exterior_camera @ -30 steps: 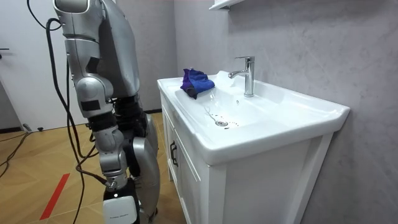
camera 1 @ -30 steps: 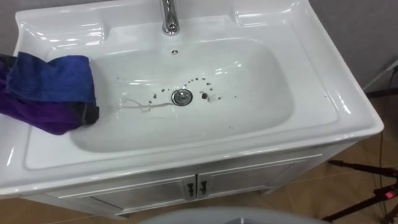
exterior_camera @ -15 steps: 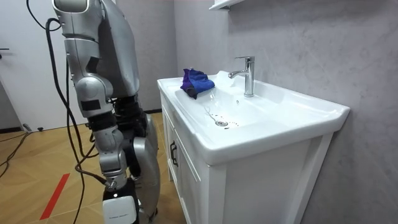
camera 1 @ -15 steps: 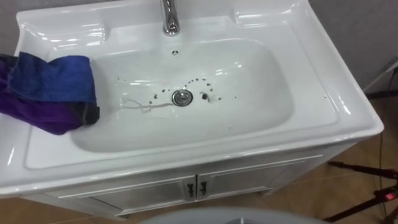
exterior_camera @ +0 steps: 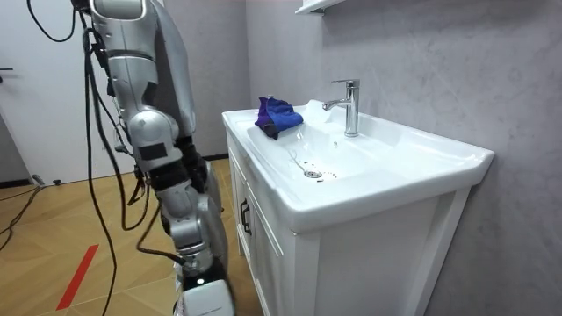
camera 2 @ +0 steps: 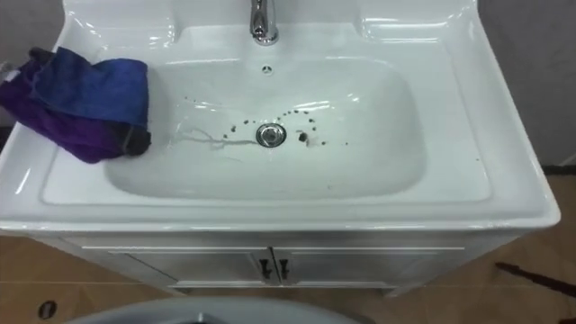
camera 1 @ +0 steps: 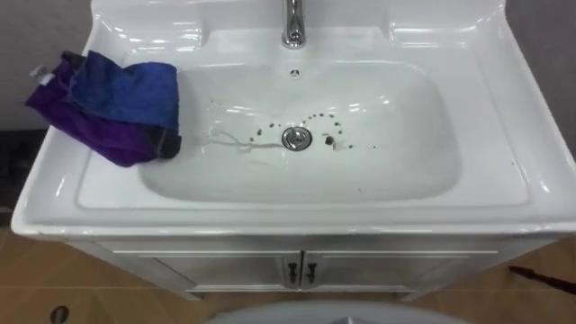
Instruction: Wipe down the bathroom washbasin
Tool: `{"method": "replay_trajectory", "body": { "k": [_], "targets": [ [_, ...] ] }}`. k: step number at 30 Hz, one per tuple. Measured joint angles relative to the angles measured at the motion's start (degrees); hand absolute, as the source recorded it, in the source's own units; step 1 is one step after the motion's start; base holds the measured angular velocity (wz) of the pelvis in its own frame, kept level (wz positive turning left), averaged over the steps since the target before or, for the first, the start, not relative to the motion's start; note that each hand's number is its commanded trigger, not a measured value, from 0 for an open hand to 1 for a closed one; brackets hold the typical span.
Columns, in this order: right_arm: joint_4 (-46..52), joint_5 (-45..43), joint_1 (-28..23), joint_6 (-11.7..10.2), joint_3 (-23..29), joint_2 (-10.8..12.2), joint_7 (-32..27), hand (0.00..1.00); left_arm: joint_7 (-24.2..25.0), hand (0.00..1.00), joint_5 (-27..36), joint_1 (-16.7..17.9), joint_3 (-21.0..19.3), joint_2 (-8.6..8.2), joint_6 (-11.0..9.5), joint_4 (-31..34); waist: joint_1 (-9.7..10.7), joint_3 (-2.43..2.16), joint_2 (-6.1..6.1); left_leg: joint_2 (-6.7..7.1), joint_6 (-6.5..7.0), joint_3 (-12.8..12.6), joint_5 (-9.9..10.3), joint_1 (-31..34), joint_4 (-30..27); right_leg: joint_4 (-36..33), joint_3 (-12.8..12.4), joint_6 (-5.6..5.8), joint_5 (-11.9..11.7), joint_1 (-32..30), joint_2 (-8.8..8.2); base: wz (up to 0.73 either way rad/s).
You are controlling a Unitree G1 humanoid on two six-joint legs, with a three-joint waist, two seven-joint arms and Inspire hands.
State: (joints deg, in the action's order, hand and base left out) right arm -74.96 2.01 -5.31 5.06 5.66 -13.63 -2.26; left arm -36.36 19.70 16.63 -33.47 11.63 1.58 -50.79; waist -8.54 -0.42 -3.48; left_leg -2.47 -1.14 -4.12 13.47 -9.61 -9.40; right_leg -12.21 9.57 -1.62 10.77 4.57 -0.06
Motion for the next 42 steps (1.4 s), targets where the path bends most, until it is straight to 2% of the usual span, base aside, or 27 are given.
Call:
{"method": "replay_trajectory", "body": {
  "k": [1, 4, 7, 8, 9, 10, 11, 12, 14, 15, 17, 20, 23, 24, 26, 28, 34, 38, 40, 42],
  "targets": [
    [0.3, -0.1, 0.0, -0.5, 0.0, 0.0, -0.1, 0.00, -2.5, 0.00, 0.0, 0.7, -0.8, 0.01, -1.1, 1.8, -0.3, -0.12, -0.32, 0.10, 0.02, 0.2, 0.0, 0.0, 0.0, -0.3, 0.1, 0.07, 0.1, 0.0, -0.07, 0.06],
    [1.6, 0.2, -0.4, -1.6, -0.1, 0.1, -0.1, 0.00, -6.5, 0.00, 0.0, 0.7, -1.7, 0.29, -2.3, 5.0, -1.3, -0.28, -0.99, 0.33, 0.03, 1.1, 0.0, 0.1, -0.3, -0.3, 0.3, 0.20, 0.4, 0.2, -0.23, 0.09],
    [1.6, 0.3, -0.4, -2.0, -0.1, 0.1, -0.1, 0.00, -11.0, 0.00, 0.3, 1.0, -2.6, 1.82, -3.8, 9.4, -1.4, -0.19, -1.18, 0.64, 0.10, 1.9, -0.1, 0.5, -0.3, -0.5, 0.7, 0.34, 1.1, 0.0, -0.84, 0.18],
    [1.6, 0.2, -0.3, -2.0, -0.1, 0.1, -0.1, 0.00, -13.0, 0.00, 0.4, 1.0, -2.9, 2.22, -4.4, 11.9, -1.5, -0.25, -1.15, 0.67, 0.10, 2.1, -0.1, 0.9, -0.5, -0.5, 0.8, 0.33, 1.1, -0.4, -0.84, 0.04],
    [1.9, 0.3, -0.3, -2.0, -0.1, 0.2, -0.1, 0.00, -14.8, 0.00, 0.4, 0.9, -3.1, 2.58, -4.8, 14.8, -1.5, -0.50, -1.55, 0.70, 0.16, 2.5, -0.1, 1.2, -0.5, -0.6, 1.4, 0.30, 1.1, -0.7, -0.81, 0.05],
    [1.9, 0.3, -0.4, -2.1, -0.1, 0.2, -0.1, 0.00, -15.5, 0.00, 0.4, 0.8, -3.1, 2.85, -5.3, 16.0, -1.5, -0.43, -1.41, 0.74, 0.19, 2.6, -0.2, 1.3, -0.5, -0.6, 1.5, 0.30, 1.1, -0.7, -0.82, 0.00],
    [2.0, 0.0, -0.6, -2.1, -0.1, 0.2, -0.1, 0.00, -16.6, 0.00, 0.4, 0.6, -3.4, 3.51, -6.5, 18.1, -1.5, -0.55, -1.66, 0.79, 0.21, 2.6, -0.2, 1.2, -0.5, -0.6, 1.4, 0.31, 1.1, -0.6, -0.78, 0.00],
    [2.1, -0.3, -0.6, -2.2, -0.2, 0.2, -0.1, 0.00, -17.6, 0.00, 0.3, 0.3, -3.5, 4.27, -7.2, 20.2, -1.5, -0.30, -1.28, 0.82, 0.22, 2.6, -0.2, 1.3, -0.5, -0.5, 1.4, 0.34, 1.1, -0.7, -0.78, 0.00],
    [2.1, -0.3, -0.6, -2.6, -0.9, 0.3, 0.0, 0.00, -18.6, 0.00, -0.4, -1.1, -3.5, 5.61, -8.4, 22.1, -1.6, -0.41, -1.50, 0.86, 0.22, 2.6, -0.2, 1.3, -0.5, -0.5, 1.3, 0.38, 1.1, -0.7, -0.80, 0.00],
    [2.5, -0.5, -0.6, -2.7, -1.1, 0.3, 0.1, 0.00, -19.1, 0.00, -0.9, -1.6, -3.6, 6.08, -8.9, 23.8, -1.5, -0.21, -1.20, 0.91, 0.22, 2.5, -0.2, 1.3, -0.5, -0.5, 1.2, 0.41, 1.0, -0.8, -0.86, 0.00],
    [3.2, -0.7, -1.0, -2.9, -1.1, 0.5, 0.5, 0.00, -19.6, 0.00, -2.5, -2.5, -3.9, 6.08, -9.2, 27.1, -1.3, -0.52, -1.75, 1.02, 0.23, 2.7, -0.2, 1.2, -0.4, -0.5, 1.3, 0.46, 1.0, -0.7, -0.95, -0.02],
    [3.2, -0.6, -1.5, -4.0, -1.1, 0.6, 0.5, 0.00, -20.7, 0.00, -6.8, -3.5, -3.7, 6.08, -9.2, 34.2, -0.6, -0.35, -1.61, 1.08, 0.26, 2.8, -0.2, 1.1, -0.4, -0.6, 1.5, 0.50, 1.0, -0.5, -1.07, 0.00],
    [3.1, -0.3, -1.8, -4.2, -1.3, 0.7, 0.5, 0.00, -20.9, 0.00, -11.9, -3.9, -3.2, 6.08, -9.4, 41.3, 0.5, 0.22, -1.56, 1.05, 0.27, 2.4, -0.2, 1.0, -0.3, -0.5, 1.4, 0.53, 1.0, -0.5, -1.04, 0.00],
    [2.4, -0.3, -1.7, -4.3, -1.8, 0.6, 0.6, 0.00, -20.9, 0.00, -13.3, -3.8, -2.4, 6.08, -9.6, 44.6, 1.1, 0.64, -1.25, 1.05, 0.27, 2.4, -0.2, 1.0, -0.3, -0.4, 1.3, 0.53, 1.0, -0.5, -1.02, 0.00],
    [1.4, -0.3, -1.5, -4.2, -2.1, 0.5, 0.8, 0.00, -20.6, 0.00, -15.4, -3.7, -0.4, 6.08, -9.9, 48.0, 2.0, 0.88, -1.18, 1.07, 0.27, 2.4, -0.2, 1.0, -0.3, -0.4, 1.2, 0.55, 1.0, -0.5, -1.01, 0.00],
    [1.4, -0.3, -1.7, -4.2, -2.2, 0.7, 1.7, 0.00, -20.1, 0.00, -17.3, -3.8, 1.7, 6.05, -9.9, 51.0, 3.3, 0.78, -1.43, 1.07, 0.27, 2.5, -0.2, 1.1, -0.3, -0.4, 1.2, 0.55, 1.0, -0.5, -0.96, 0.00],
    [-0.9, -1.1, -1.5, -5.1, -2.2, 0.9, 2.9, 0.00, -16.3, 0.00, -30.0, -4.7, 6.1, 6.02, -10.8, 56.7, 6.0, 0.89, -0.81, 1.01, 0.27, 1.9, -0.2, 0.9, -0.2, -0.3, 0.4, 0.56, 1.0, -0.7, -0.80, -0.07],
    [-1.5, -1.7, -1.5, -5.1, -2.2, 1.0, 3.5, 0.00, -14.4, 0.00, -31.9, -5.0, 7.7, 6.01, -11.5, 57.0, 7.2, 0.93, -0.67, 1.02, 0.27, 1.7, -0.2, 0.6, -0.1, -0.4, -0.2, 0.64, 1.0, -0.6, -0.74, -0.09],
    [-2.7, -1.9, -1.0, -5.1, -2.4, 1.0, 4.1, 0.00, -13.1, 0.00, -31.9, -5.1, 11.1, 5.97, -11.5, 56.9, 8.2, 1.15, -0.12, 1.03, 0.27, 1.0, -0.2, 0.2, 0.0, -0.5, -0.7, 0.65, 1.0, -0.4, -0.75, -0.09],
    [-3.7, -2.0, -0.8, -5.0, -3.0, 1.1, 4.5, 0.00, -11.7, 0.00, -31.9, -5.0, 13.5, 5.84, -11.5, 56.7, 8.2, 1.19, 0.08, 1.01, 0.27, 0.9, -0.2, -0.1, 0.1, -0.6, -1.6, 0.65, 1.0, -0.3, -0.63, -0.18]
  ]
}}
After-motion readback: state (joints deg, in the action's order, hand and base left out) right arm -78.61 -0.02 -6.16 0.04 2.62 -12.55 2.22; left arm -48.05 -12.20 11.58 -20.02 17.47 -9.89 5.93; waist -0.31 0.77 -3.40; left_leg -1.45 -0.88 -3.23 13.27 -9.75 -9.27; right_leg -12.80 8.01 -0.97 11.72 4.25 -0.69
